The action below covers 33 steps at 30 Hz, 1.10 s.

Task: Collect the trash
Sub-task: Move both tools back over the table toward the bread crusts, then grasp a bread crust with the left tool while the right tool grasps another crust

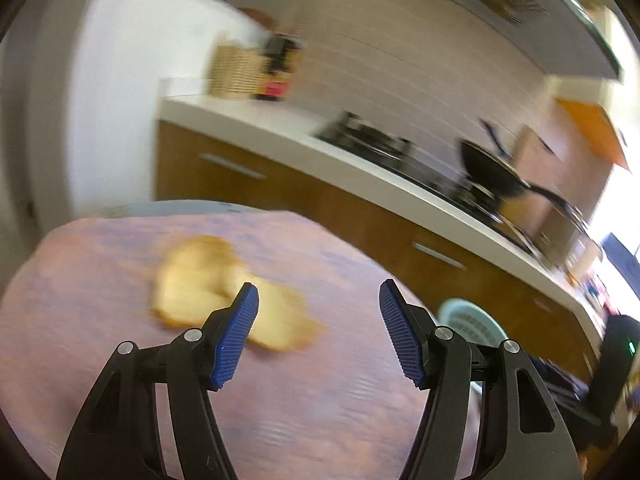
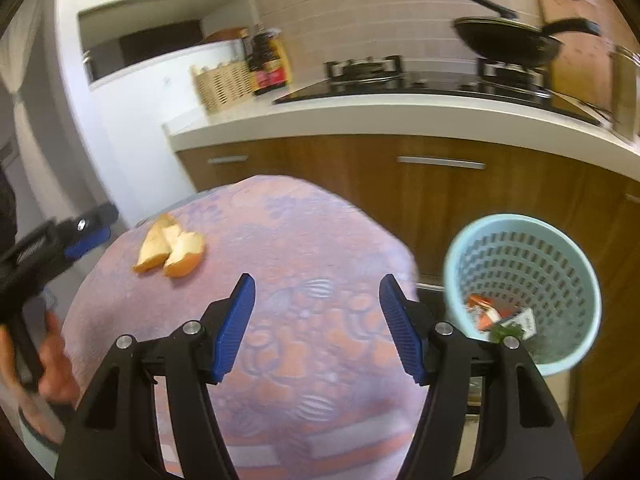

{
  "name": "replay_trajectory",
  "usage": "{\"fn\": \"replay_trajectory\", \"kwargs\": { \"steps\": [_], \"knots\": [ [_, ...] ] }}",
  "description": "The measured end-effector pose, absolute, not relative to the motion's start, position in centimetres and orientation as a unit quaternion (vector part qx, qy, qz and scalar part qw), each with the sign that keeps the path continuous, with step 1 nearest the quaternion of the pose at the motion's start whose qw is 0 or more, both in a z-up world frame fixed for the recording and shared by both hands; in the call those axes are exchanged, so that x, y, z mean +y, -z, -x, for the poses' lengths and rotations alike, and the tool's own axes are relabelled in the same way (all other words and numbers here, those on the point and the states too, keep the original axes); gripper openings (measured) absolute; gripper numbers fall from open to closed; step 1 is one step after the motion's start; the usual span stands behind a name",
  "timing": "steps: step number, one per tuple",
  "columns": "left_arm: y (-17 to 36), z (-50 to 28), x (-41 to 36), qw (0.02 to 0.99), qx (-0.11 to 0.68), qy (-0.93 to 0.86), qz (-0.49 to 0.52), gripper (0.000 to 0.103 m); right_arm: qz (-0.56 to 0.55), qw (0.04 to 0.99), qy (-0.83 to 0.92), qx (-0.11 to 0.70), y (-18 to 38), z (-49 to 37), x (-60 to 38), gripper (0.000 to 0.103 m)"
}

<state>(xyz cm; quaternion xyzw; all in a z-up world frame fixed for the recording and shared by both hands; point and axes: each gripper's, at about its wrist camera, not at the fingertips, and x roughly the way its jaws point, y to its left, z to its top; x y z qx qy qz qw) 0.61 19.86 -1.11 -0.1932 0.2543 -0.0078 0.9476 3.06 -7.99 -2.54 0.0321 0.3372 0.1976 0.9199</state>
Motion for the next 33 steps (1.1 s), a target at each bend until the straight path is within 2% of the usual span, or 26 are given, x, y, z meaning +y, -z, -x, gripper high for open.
{"fn": "replay_trajectory", "kwargs": {
  "steps": [10, 16, 22, 27, 29, 30, 32, 33],
  "knots": [
    [6.0, -6.0, 29.0, 0.918, 0.313, -0.063, 0.235, 0.061, -0.004, 0.895, -0.272, 0.354, 2.6, -7.0, 2.4, 0.061],
    [8.6, -6.6, 30.2, 0.895, 0.337, -0.035, 0.289, 0.059, 0.012, 0.898, -0.274, 0.343, 5.1, -9.6, 6.8, 0.061],
    [9.8, -7.5, 29.6, 0.889, 0.362, -0.038, 0.277, 0.057, 0.013, 0.885, -0.261, 0.385, 7.9, -13.0, 9.4, 0.061],
    [10.1, -8.0, 29.1, 0.893, 0.369, -0.057, 0.252, 0.048, 0.055, 0.857, -0.278, 0.43, 9.4, -14.0, 11.9, 0.059],
    [10.0, -8.2, 28.2, 0.897, 0.377, -0.068, 0.221, 0.039, 0.067, 0.852, -0.284, 0.434, 9.6, -13.9, 12.3, 0.04],
    [10.1, -8.3, 27.8, 0.899, 0.381, -0.073, 0.205, 0.038, 0.069, 0.847, -0.294, 0.437, 9.8, -13.7, 12.4, 0.026],
    [10.0, -8.4, 26.9, 0.902, 0.386, -0.092, 0.172, 0.031, 0.074, 0.85, -0.289, 0.434, 9.8, -13.3, 12.5, 0.016],
    [10.0, -8.4, 26.5, 0.902, 0.388, -0.102, 0.157, 0.027, 0.075, 0.851, -0.288, 0.432, 9.8, -13.2, 12.4, 0.015]
  ]
}}
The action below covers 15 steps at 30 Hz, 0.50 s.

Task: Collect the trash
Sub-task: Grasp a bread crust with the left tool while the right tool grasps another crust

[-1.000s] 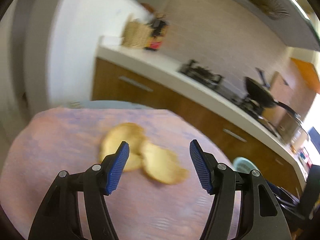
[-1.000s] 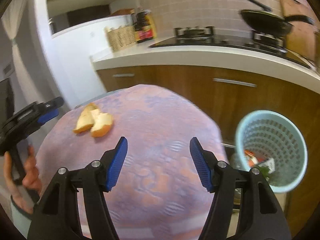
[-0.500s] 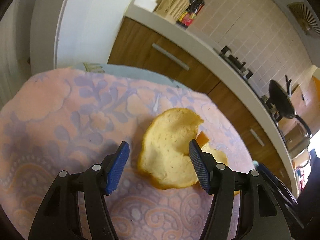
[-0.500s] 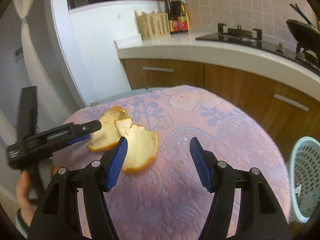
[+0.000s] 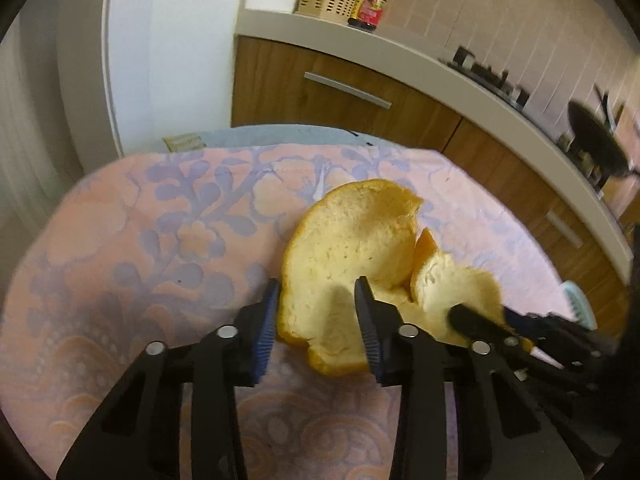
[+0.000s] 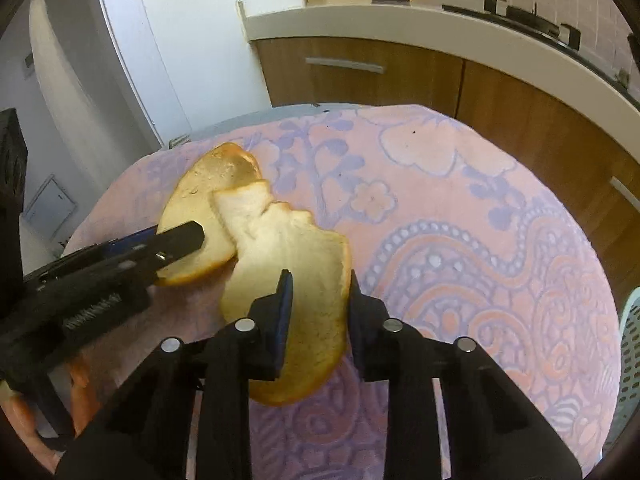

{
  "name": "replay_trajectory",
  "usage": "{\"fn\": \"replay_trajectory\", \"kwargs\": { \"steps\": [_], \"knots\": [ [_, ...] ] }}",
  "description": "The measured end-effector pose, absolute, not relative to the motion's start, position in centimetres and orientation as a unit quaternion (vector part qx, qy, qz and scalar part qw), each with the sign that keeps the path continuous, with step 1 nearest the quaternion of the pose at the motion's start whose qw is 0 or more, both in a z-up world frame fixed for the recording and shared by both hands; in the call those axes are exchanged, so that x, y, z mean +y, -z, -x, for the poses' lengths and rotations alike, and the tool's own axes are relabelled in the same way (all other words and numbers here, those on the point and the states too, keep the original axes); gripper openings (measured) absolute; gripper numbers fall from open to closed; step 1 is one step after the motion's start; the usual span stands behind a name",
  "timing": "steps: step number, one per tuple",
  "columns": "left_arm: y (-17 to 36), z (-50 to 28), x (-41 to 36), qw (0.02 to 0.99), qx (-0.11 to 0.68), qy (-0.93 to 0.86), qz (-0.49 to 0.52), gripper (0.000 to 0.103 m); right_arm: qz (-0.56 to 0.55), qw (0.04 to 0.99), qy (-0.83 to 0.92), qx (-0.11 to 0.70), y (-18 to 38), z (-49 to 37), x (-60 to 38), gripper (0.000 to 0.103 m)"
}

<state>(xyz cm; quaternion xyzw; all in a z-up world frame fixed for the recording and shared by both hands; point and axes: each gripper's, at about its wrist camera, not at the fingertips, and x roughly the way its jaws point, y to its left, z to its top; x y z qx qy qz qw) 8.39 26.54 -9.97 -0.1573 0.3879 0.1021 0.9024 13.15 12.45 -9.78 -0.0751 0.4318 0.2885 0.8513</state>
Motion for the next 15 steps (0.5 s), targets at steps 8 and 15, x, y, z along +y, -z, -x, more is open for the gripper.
{"fn": "replay_trajectory", "kwargs": {
  "steps": [8, 15],
  "knots": [
    [9.1, -7.2, 25.8, 0.915, 0.363, -0.118, 0.132, 0.006, 0.033, 0.879, -0.268, 0.393, 8.4, -11.4, 9.4, 0.005],
    [8.1, -5.5, 24.9, 0.928, 0.327, -0.116, 0.134, 0.004, 0.015, 0.904, -0.251, 0.345, 7.0, -7.5, 5.1, 0.005]
  ]
}}
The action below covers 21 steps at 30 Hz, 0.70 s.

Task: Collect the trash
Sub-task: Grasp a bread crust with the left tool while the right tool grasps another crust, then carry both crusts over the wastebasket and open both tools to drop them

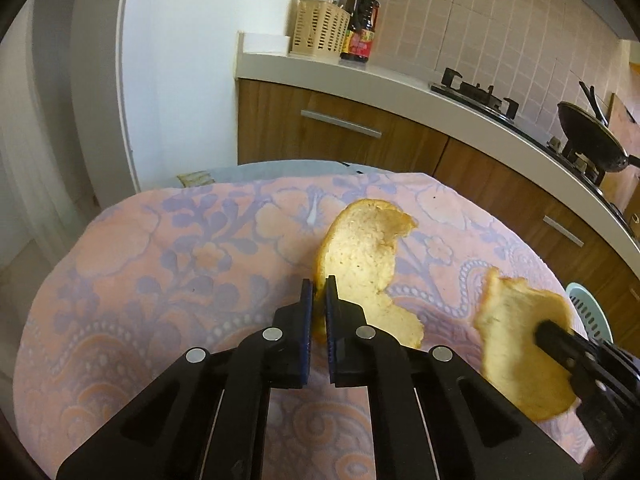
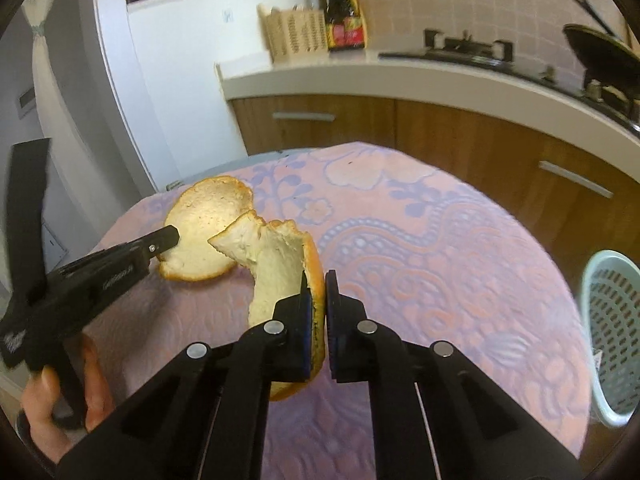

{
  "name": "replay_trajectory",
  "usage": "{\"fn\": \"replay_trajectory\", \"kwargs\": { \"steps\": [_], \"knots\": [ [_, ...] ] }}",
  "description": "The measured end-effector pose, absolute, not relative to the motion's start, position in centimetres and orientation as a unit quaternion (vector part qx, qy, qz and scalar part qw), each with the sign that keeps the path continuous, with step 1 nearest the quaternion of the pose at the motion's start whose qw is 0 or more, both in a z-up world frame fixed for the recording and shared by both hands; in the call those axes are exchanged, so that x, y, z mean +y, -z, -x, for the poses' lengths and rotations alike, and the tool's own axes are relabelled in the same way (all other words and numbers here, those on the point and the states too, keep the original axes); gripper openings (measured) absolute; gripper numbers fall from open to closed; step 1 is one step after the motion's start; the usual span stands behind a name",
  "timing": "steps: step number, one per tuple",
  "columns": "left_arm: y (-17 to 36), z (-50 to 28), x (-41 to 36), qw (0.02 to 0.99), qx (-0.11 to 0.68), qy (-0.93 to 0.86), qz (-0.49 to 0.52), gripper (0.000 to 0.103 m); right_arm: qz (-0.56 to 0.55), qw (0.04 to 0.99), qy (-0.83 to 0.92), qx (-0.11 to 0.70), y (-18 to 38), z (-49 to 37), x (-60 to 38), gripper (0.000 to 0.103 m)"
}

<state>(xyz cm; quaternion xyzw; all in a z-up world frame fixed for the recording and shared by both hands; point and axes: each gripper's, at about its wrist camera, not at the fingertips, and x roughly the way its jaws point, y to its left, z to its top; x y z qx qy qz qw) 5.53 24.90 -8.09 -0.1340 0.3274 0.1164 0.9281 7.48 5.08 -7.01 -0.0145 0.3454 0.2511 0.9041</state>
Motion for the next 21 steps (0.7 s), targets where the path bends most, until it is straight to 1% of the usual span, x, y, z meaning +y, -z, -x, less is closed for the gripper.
{"fn": "replay_trajectory", "kwargs": {
  "steps": [9, 21],
  "knots": [
    [6.3, -3.1, 20.5, 0.938, 0.313, -0.07, 0.134, 0.004, 0.006, 0.928, -0.224, 0.298, 5.7, -2.8, -1.8, 0.005],
    [2.2, -3.1, 10.0, 0.953, 0.287, 0.005, 0.094, 0.004, -0.056, 0.951, -0.189, 0.238, 1.5, -0.6, -11.6, 0.005]
  ]
}}
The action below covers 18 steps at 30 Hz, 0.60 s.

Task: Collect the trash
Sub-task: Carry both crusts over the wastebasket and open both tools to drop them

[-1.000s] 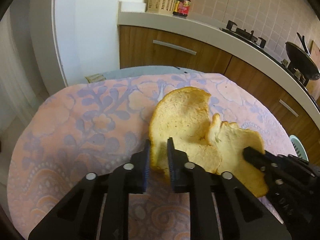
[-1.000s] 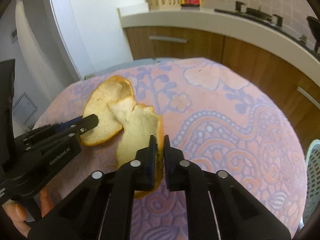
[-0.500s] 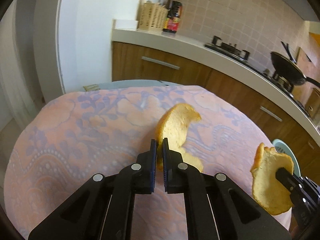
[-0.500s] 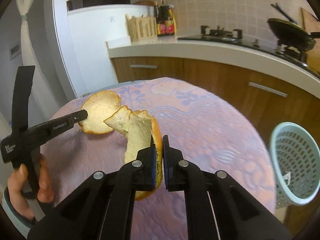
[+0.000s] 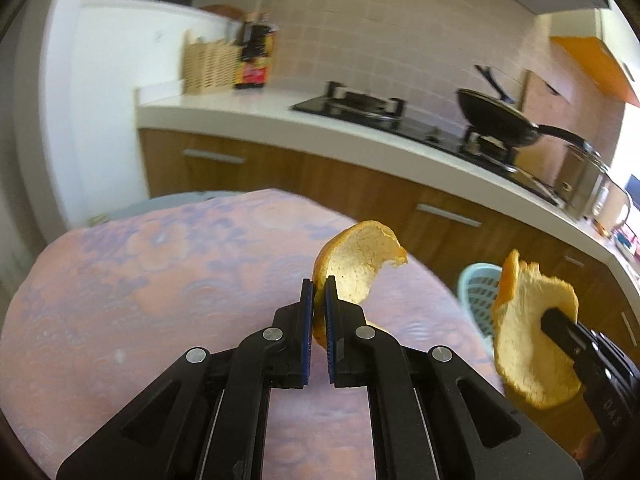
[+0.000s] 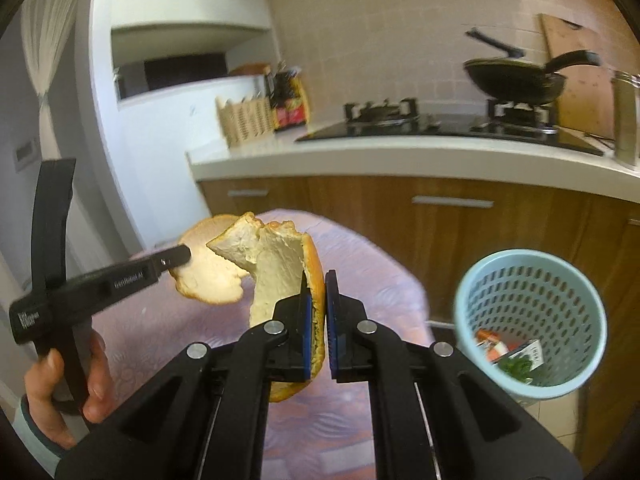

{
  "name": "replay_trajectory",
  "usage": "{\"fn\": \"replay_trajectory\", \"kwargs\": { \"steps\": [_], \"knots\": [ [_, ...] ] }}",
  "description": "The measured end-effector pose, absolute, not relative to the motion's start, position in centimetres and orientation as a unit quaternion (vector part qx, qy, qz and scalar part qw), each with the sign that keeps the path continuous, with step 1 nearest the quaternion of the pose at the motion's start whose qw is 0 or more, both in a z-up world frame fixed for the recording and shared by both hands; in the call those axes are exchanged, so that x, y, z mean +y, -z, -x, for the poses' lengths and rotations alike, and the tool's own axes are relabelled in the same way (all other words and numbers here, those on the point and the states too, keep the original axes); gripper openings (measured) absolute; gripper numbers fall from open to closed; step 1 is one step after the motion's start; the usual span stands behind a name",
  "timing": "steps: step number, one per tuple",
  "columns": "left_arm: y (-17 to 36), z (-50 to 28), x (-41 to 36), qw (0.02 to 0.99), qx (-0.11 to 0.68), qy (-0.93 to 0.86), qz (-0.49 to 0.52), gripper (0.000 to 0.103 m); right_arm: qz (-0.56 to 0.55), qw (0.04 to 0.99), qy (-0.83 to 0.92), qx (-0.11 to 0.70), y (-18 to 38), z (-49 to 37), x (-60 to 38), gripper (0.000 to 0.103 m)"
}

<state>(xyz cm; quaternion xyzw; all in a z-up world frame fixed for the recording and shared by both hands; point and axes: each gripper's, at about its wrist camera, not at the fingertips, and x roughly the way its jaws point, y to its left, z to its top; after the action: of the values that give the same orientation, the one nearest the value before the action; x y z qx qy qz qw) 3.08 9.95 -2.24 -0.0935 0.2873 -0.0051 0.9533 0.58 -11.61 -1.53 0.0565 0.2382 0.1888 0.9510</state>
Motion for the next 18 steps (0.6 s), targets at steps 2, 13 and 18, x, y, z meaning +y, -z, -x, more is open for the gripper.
{"fn": "replay_trajectory", "kwargs": {
  "steps": [2, 13, 18],
  "knots": [
    [1.6, -3.3, 8.0, 0.955, 0.282, 0.02, 0.089, 0.004, -0.068, 0.954, -0.175, 0.233, 1.1, -0.7, -13.6, 0.005],
    [0.8, -6.6, -3.0, 0.95, 0.28, 0.12, 0.072, 0.004, -0.131, 0.966, -0.047, 0.216, 0.6, -1.4, -26.9, 0.005],
    [0.9, -8.4, -8.5, 0.943, 0.283, 0.169, 0.056, 0.004, -0.163, 0.961, 0.003, 0.224, 1.7, -2.5, -32.1, 0.005]
  ]
}}
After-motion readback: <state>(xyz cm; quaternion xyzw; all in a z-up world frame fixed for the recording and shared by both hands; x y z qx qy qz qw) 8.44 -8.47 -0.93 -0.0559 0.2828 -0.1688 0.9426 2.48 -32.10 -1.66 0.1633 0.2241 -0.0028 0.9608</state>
